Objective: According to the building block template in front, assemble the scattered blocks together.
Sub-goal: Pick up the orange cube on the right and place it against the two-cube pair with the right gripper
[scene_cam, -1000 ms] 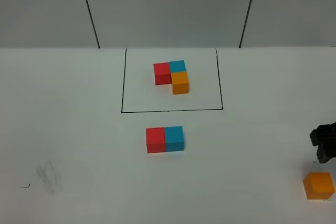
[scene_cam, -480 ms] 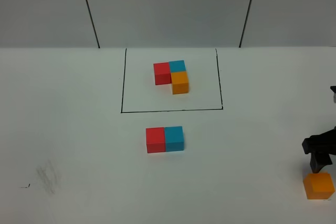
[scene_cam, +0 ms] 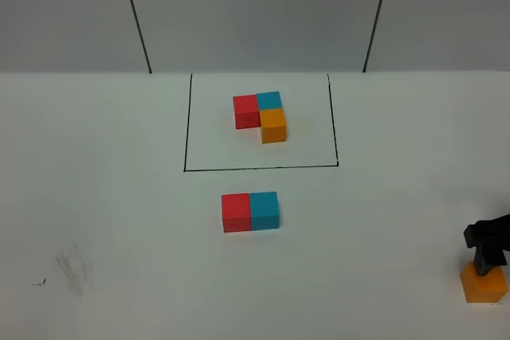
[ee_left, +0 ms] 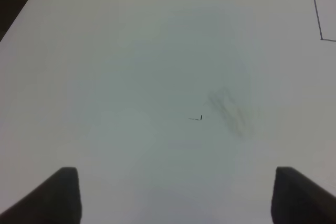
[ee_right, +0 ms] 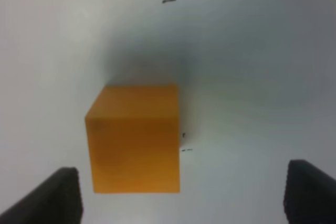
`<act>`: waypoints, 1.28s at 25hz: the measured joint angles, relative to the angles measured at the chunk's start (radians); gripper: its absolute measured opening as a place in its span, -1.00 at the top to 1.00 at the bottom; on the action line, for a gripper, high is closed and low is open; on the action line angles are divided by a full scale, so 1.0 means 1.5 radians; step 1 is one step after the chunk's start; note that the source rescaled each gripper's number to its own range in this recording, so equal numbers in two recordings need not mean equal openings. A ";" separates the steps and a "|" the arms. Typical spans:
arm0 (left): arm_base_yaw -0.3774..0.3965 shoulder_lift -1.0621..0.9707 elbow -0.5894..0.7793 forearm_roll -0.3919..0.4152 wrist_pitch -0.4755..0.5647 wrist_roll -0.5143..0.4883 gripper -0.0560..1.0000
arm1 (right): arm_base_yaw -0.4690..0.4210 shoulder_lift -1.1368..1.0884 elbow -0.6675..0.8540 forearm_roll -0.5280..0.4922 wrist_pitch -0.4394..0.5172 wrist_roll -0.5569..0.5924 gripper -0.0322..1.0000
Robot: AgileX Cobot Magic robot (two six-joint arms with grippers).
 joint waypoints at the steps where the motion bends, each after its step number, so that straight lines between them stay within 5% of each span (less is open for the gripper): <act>1: 0.000 0.000 0.000 0.000 0.000 0.000 -1.00 | 0.000 0.001 0.000 0.007 -0.001 -0.006 -0.40; 32: 0.000 0.000 0.000 0.000 0.000 -0.001 -1.00 | 0.032 0.056 0.032 0.069 -0.081 -0.058 -0.40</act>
